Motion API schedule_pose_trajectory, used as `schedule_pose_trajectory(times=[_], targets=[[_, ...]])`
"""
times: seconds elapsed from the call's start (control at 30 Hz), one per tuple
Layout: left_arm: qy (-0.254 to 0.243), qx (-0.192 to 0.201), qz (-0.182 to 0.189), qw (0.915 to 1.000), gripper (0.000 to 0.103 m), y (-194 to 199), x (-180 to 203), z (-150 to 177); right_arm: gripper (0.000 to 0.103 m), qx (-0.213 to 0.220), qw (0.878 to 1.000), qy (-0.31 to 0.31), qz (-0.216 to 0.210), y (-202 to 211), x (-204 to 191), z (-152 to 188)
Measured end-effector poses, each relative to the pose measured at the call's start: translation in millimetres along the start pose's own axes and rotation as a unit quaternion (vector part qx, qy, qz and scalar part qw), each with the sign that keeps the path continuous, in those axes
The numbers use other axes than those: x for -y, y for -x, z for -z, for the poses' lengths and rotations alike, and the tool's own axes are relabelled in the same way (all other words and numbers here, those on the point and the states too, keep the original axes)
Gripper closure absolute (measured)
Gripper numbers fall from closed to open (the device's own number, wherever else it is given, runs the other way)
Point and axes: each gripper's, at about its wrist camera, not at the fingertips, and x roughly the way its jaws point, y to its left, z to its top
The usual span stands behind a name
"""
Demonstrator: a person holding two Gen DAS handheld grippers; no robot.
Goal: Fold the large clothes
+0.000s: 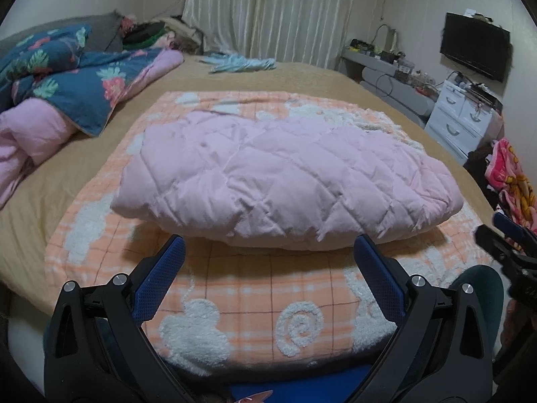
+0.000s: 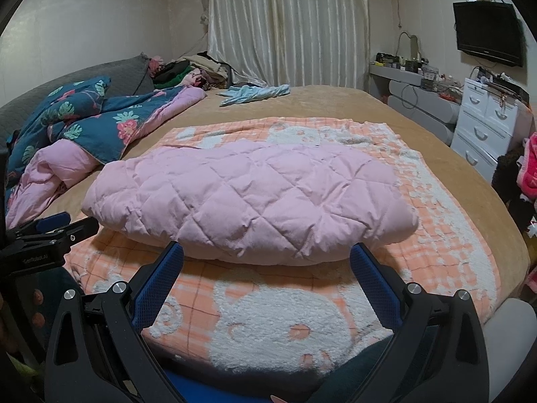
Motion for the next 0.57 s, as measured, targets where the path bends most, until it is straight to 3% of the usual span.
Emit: schedule_pose_trajectory(times=[0.17, 0.33, 0.4, 0.47, 0.53, 0.57], targets=[[0.02, -0.009, -0.032, 0.9992, 0.009, -9, -17, -3, 0.004, 0.012, 0.998, -0.031, 0.045, 11, 33, 1], [0.083, 0.002, -0.071, 0.9941, 0.009, -19, -74, -23, 0.004, 0.023, 0.983, -0.112, 0.143, 25, 125, 10], [0.129, 0.0, -0.096, 0.987, 0.009, -25, -117, -36, 0.004, 0.011, 0.958, -0.169, 0.232, 25, 198, 29], [0.166, 0.009, -0.123, 0.9785, 0.009, -29, -165, -48, 0.004, -0.01, 0.923, -0.216, 0.317, 24, 269, 57], [0.19, 0.029, -0.184, 0.9641, 0.009, -35, -224, -61, 0.004, -0.049, 0.882, -0.258, 0.392, 23, 338, 92], [0.194, 0.031, -0.215, 0.9566, 0.009, -42, -250, -66, 0.004, -0.061, 0.867, -0.276, 0.409, 23, 363, 106]])
